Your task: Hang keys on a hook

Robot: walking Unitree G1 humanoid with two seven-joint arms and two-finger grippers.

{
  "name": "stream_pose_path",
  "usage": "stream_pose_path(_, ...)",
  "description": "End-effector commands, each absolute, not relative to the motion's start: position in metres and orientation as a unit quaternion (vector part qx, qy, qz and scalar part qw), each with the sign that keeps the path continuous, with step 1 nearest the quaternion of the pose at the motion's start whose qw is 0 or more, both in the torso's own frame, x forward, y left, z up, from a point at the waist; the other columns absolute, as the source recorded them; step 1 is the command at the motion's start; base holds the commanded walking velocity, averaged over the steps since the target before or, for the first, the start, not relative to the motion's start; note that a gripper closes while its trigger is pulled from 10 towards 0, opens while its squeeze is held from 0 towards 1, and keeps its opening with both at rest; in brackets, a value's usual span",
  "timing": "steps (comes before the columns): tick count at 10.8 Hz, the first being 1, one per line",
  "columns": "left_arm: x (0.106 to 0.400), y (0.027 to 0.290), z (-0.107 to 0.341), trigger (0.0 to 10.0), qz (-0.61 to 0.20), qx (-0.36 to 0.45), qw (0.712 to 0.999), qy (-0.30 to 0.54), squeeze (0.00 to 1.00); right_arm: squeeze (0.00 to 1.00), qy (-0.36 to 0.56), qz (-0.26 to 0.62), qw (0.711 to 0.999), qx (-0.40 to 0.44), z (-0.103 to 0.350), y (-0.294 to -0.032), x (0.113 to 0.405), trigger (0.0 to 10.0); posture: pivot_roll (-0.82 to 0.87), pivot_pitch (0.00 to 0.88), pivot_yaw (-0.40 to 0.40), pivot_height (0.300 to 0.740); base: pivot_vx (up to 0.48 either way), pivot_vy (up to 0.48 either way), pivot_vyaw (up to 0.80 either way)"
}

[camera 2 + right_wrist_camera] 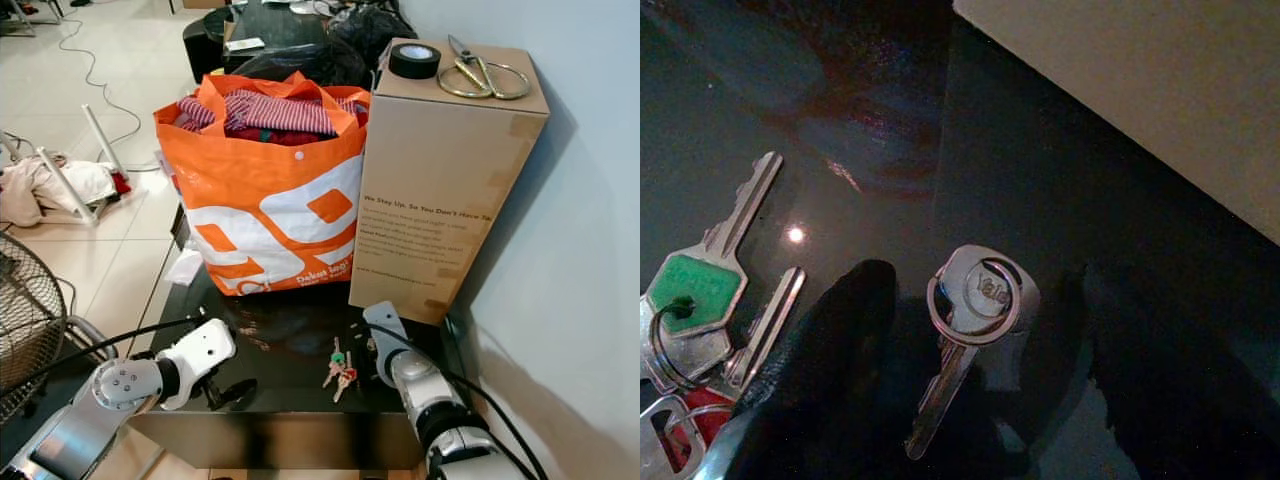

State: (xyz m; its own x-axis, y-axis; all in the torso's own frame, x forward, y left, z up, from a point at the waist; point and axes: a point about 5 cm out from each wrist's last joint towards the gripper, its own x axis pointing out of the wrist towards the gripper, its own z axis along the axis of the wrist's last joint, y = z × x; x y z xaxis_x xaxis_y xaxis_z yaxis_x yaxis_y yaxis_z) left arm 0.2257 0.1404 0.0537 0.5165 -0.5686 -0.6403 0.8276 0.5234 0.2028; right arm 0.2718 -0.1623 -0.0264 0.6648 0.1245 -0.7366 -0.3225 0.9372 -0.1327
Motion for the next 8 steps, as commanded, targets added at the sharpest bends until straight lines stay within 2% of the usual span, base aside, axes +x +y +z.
stream_pose_path(1,0.2249,0.1395,0.0565,10.0,-0.423,0.256,0.831,0.254,0.00,0.00,0.405,0.114,0.897,-0.136,-0.0302,-0.1664,0.2683,10.0,-0.08,0.000,0.031,0.740,0.000,0.000,0.00)
stream_pose_path(2,0.2250,0.1393,0.0565,10.0,-0.424,0.256,0.831,0.255,0.00,0.00,0.405,0.114,0.897,-0.133,-0.0304,-0.1662,0.2685,6.9,-0.08,0.000,0.032,0.740,0.000,0.000,0.00)
stream_pose_path(3,0.2260,0.1387,0.0566,10.0,-0.424,0.256,0.830,0.255,0.00,0.00,0.405,0.116,0.898,-0.126,-0.0304,-0.1656,0.2688,0.0,-0.08,0.000,0.033,0.740,0.000,0.000,0.00)
stream_pose_path(8,0.2270,0.1390,0.0566,10.0,-0.425,0.256,0.830,0.255,0.00,0.00,0.402,0.129,0.899,-0.116,-0.0299,-0.1681,0.2690,0.0,-0.08,0.000,0.035,0.740,0.000,0.000,0.00)
